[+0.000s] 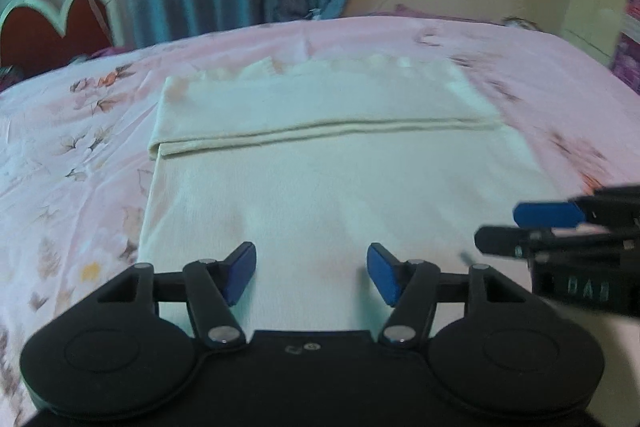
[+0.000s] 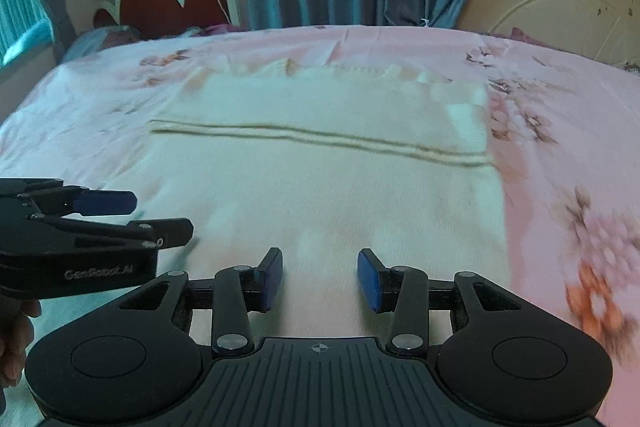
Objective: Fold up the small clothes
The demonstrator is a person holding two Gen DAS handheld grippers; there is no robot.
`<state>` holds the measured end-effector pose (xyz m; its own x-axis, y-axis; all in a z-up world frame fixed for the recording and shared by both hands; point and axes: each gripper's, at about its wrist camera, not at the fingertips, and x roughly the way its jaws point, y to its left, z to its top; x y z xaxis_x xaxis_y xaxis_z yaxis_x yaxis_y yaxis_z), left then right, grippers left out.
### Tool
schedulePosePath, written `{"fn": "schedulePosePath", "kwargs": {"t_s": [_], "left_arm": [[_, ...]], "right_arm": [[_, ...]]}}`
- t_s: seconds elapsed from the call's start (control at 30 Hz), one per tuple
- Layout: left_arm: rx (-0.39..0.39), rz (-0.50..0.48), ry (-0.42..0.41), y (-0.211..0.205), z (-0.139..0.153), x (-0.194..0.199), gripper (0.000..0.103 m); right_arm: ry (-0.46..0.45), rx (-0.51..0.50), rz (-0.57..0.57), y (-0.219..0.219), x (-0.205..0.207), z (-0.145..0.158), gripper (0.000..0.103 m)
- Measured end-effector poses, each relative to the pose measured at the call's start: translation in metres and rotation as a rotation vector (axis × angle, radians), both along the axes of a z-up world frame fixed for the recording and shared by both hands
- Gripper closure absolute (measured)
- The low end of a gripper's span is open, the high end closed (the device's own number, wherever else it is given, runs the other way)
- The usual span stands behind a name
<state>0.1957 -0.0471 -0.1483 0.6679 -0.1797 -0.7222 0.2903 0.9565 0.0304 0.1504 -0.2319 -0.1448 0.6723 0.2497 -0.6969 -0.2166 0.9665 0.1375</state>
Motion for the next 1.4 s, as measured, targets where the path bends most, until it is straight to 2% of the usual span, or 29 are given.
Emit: {"fn": "schedulePosePath", "kwargs": {"t_s": [0.1,0.17,0.4,0.5,0.57,0.67,0.93,0.97,1.0,1.03,1.17,1.23,1.4], "left_arm": [[-0.003,-0.067,0.006,0.012,0.005,-0.041,0.043],[-0.011,-0.075,0.014,0.027,0.006,-0.067,0.043],[0.020,0.018,0.044,0.091,0.006,-0.137,0.041],[-0.025,0.071,0.110,0.113,-0.002,-0.149,0.042],[-0.074,0.081,0.142,0.122,-0.007,-0.155,0.044],[-0.105,0.066,0.142,0.125,-0.008,-0.161,0.047],[-0.268,0.069,0.235,0.139,-0.014,-0.164,0.068],[-0.287,0.069,0.244,0.140,-0.015,-0.165,0.076],[-0.309,0.062,0.262,0.140,-0.017,-0.164,0.087],[-0.334,0.059,0.280,0.141,-0.018,-0.161,0.089],[-0.370,0.060,0.282,0.142,-0.017,-0.157,0.096],[-0.387,0.055,0.273,0.143,-0.012,-0.156,0.096],[-0.412,0.028,0.205,0.142,0.012,-0.151,0.097]], "right_arm": [[-0.016,-0.007,-0.002,-0.005,-0.045,0.011,0.061],[-0.004,-0.014,-0.032,-0.012,-0.077,0.015,0.061],[0.090,-0.049,-0.201,-0.033,-0.160,0.006,0.060],[0.125,-0.024,-0.277,-0.040,-0.178,-0.001,0.060],[0.128,-0.033,-0.303,-0.040,-0.187,-0.002,0.060],[0.136,-0.015,-0.327,-0.040,-0.192,-0.001,0.060],[0.161,0.026,-0.367,-0.039,-0.212,-0.004,0.061],[0.162,0.033,-0.373,-0.038,-0.213,-0.003,0.065],[0.170,0.048,-0.369,-0.039,-0.214,-0.004,0.089],[0.177,0.064,-0.374,-0.039,-0.214,-0.004,0.093],[0.176,0.073,-0.379,-0.040,-0.213,-0.002,0.094],[0.165,0.085,-0.376,-0.041,-0.213,0.003,0.099],[0.098,0.146,-0.361,-0.045,-0.208,0.029,0.099]]}}
